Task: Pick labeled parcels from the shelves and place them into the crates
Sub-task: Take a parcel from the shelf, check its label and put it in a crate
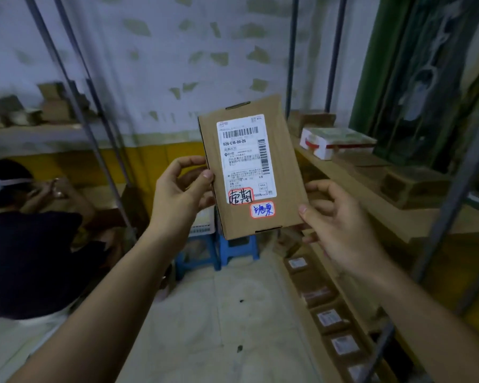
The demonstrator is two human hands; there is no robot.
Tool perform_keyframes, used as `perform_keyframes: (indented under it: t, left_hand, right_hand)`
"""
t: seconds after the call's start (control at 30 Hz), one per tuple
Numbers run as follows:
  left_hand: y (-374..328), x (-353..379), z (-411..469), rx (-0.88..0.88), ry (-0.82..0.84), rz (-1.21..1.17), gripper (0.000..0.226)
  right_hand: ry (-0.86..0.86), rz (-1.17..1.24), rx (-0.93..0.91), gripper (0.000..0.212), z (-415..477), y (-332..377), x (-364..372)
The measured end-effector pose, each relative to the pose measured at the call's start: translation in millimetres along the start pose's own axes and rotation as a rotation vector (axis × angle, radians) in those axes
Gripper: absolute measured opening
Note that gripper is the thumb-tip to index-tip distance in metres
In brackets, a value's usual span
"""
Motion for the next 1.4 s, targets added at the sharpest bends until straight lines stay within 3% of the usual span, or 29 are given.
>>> perform_keyframes:
  t: [0.37,0.73,1.03,1.4]
  left_hand:
    - [132,5,135,-0.033,-0.093,0.086,0.019]
    - [301,16,188,-0.156,-0.156,0.237,0.033]
    - [432,10,251,-0.282,-0.227,0.168,0.032]
    - [567,2,434,-0.176,0.170,0.447,0.034]
  right_hand:
    - [0.154,0.052,0.005,0.028,206,-60,52]
    - [0.293,0.115,0.228,0.030,354,-179,93]
    - [0.241,0.188,0.376,0.031,466,-252,141]
    - [0.232,0.128,0.510,0.018,644,-290,219]
Point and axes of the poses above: each hand's wrist, its own z-axis towards the middle knuckle, its own x-axis out of the palm, y = z × x, the point moved 10 cm from there along z, towards the middle knuckle, and after that the axes turned 14 degrees about x, right-handed, at the moved point
